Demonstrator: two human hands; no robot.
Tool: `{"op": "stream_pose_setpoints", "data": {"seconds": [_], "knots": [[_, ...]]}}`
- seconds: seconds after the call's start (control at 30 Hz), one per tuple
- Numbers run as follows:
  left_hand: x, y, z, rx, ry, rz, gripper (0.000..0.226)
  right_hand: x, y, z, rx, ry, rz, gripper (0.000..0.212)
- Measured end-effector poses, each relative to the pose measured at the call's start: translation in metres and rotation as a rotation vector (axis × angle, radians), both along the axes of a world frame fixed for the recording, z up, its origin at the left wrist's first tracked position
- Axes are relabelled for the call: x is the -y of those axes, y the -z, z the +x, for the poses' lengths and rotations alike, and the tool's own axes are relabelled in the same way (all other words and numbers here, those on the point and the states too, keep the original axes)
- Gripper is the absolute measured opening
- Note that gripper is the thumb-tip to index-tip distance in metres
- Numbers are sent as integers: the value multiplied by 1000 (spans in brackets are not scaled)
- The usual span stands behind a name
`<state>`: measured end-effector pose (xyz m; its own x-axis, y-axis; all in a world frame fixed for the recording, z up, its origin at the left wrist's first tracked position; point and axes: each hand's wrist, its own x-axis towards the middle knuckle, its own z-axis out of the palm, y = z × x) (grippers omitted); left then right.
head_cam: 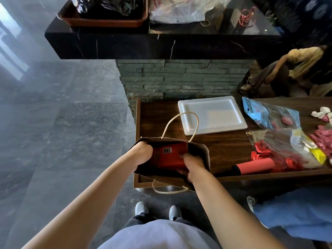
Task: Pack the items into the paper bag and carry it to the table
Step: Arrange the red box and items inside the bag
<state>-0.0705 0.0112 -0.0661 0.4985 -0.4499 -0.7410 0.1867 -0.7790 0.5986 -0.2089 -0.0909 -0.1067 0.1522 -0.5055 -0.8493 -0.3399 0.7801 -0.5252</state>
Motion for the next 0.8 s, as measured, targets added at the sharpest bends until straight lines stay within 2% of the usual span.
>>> {"op": "stream_pose_setpoints", "data": {"seconds": [0.2,0.33,0.47,0.6,0.67,0.73,0.8], "knots": [[1,-3,1,-26,-1,31,28,-7,2,-3,-151,-28,-81,36],[4,-4,4,-14,-19,48,26,-7,2,5,-48,-17,55,18],[7,-4,6,-10,-31,46,24,-8,14,16,-244,-398,-113,40],[15,-9,9,2,-5,75,25,1,19,20,-289,-521,-188,42],[28,-9,7,129,253,207,36,7,17,21,-308,-555,-231,42],[44,-9,-5,330,662,364,43,11,17,20,-333,-620,-252,42],[60,-9,-22,381,980,411,40,11,13,16,-325,-715,-275,44]]}}
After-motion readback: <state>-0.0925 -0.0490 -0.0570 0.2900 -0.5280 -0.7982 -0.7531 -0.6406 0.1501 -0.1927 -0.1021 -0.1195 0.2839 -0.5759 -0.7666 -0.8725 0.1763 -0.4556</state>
